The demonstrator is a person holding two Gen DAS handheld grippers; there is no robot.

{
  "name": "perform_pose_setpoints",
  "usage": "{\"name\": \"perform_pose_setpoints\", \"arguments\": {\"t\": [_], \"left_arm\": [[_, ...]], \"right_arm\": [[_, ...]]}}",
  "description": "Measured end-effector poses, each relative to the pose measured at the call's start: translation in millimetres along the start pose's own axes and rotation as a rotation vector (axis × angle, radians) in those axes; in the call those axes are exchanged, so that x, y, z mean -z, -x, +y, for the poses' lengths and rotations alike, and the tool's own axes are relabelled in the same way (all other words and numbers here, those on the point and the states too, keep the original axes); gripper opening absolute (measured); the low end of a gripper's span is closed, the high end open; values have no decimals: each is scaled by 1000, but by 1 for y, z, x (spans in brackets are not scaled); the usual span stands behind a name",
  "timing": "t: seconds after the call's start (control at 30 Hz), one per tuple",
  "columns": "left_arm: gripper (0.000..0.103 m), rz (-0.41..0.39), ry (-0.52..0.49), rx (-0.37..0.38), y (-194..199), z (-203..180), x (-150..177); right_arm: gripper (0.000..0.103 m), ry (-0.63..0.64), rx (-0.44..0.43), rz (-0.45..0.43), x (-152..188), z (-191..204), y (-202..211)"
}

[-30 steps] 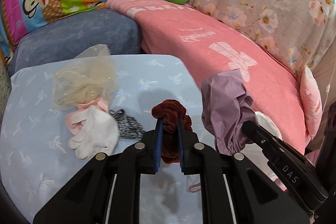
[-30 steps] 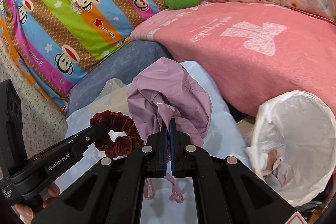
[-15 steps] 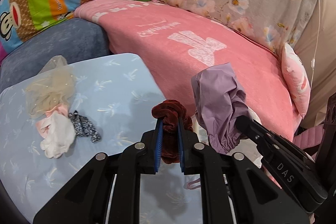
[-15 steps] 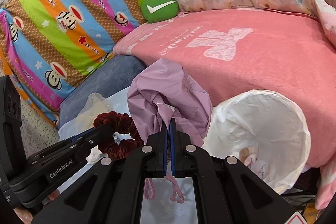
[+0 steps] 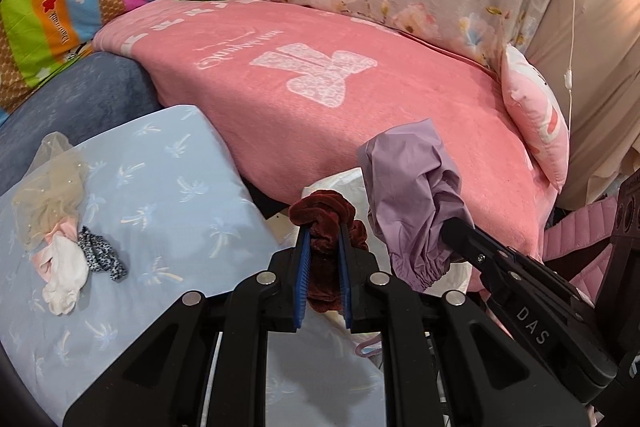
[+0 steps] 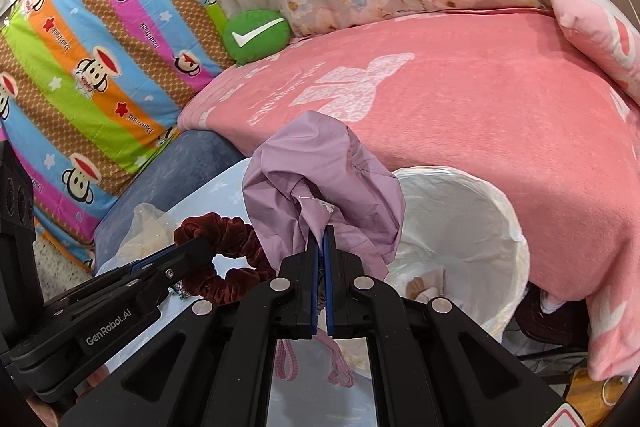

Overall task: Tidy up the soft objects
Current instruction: 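Carry the red scrunchie and lilac cap over the white bin and open both grippers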

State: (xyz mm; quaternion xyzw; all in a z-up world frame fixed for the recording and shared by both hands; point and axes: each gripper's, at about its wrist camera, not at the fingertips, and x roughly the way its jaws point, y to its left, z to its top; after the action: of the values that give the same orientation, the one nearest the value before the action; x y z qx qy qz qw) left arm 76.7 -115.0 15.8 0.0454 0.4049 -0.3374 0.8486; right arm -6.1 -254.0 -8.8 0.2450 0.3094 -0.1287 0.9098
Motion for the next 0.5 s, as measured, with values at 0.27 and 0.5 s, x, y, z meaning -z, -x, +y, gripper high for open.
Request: {"name": "perform_pose_setpoints", "arguments": {"t": [0.27, 0.5], "left_arm": [[14, 20, -40, 33, -10, -23, -4], [16, 37, -55, 56, -19, -37, -9]], "right_arm": [[2, -36, 29, -12, 0, -25, 7], [2, -64, 52, -19, -4, -42, 9]]}}
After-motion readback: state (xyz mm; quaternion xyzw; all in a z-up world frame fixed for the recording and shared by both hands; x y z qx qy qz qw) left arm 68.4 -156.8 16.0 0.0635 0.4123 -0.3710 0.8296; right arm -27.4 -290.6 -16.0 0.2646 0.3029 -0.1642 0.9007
